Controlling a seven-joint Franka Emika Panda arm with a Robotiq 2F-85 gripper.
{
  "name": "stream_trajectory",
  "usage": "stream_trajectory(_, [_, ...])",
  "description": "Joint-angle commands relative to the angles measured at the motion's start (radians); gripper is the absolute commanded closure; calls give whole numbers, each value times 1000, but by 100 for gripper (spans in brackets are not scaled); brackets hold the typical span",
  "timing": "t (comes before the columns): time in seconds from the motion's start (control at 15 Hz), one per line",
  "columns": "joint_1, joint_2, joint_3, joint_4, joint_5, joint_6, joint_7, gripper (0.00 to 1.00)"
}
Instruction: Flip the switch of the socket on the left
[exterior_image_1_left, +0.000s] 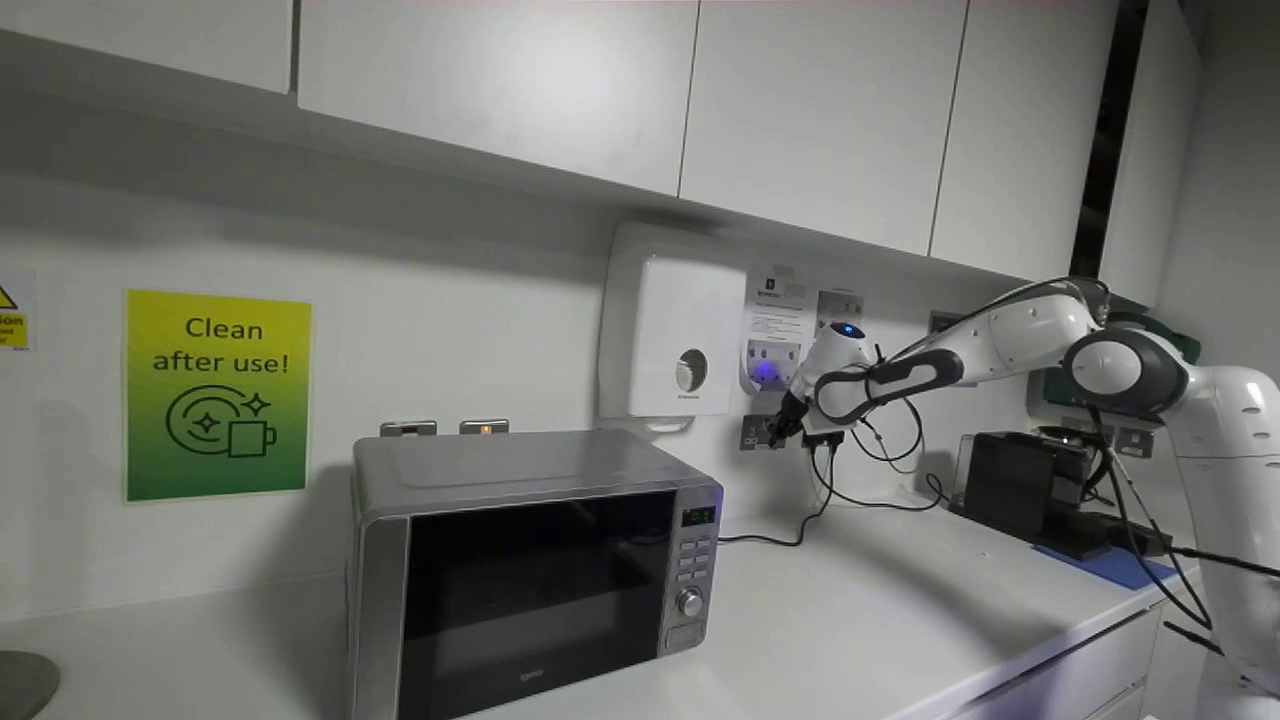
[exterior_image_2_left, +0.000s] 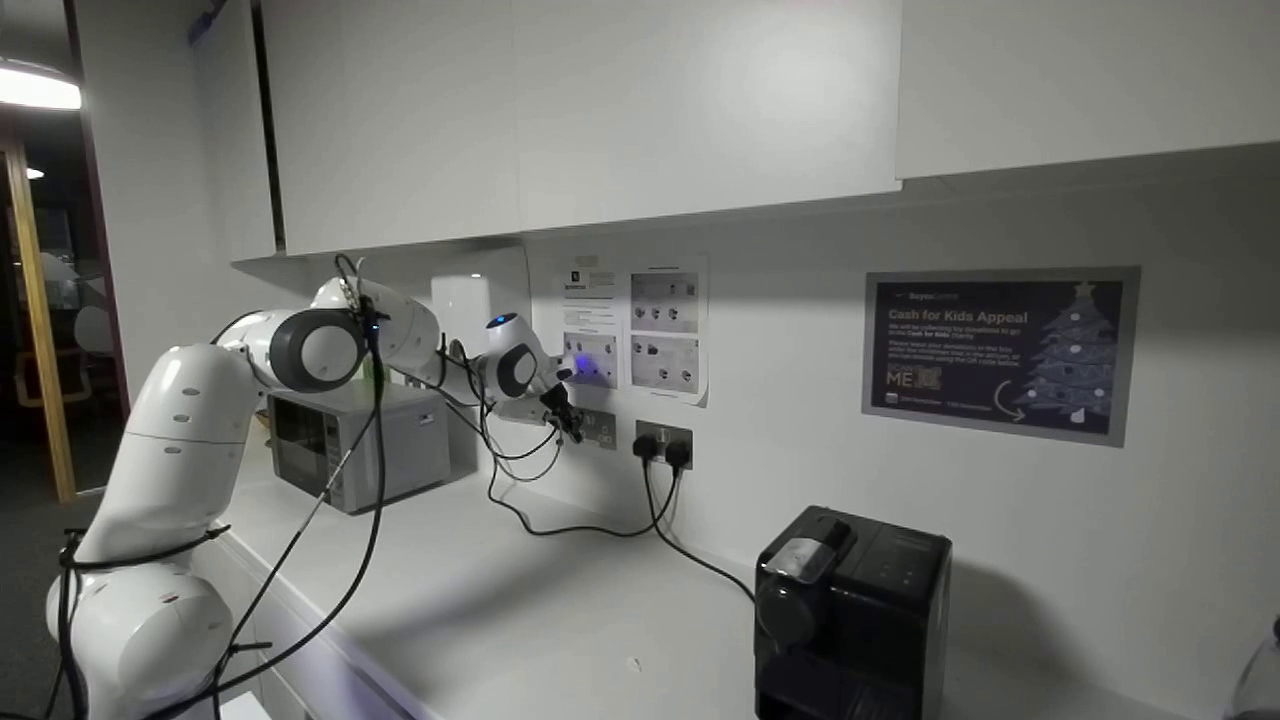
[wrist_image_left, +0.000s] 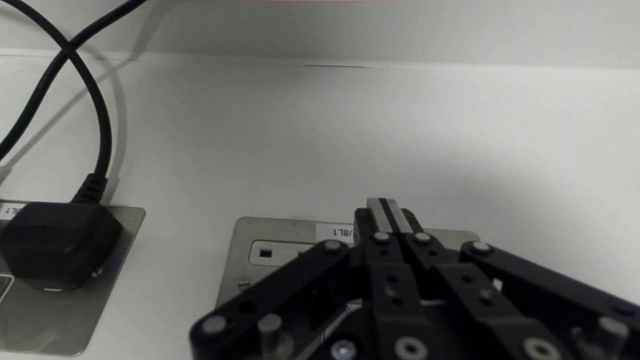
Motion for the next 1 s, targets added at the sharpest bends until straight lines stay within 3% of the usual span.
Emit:
stream_trajectory(0.0, [-23, -93, 34, -92, 36, -48, -144, 100])
stream_trajectory(0.53, [-64, -225, 71, -259, 62, -57, -498, 100])
stream_trajectory(0.93, [-97, -335, 78, -362, 180, -140, -798, 100])
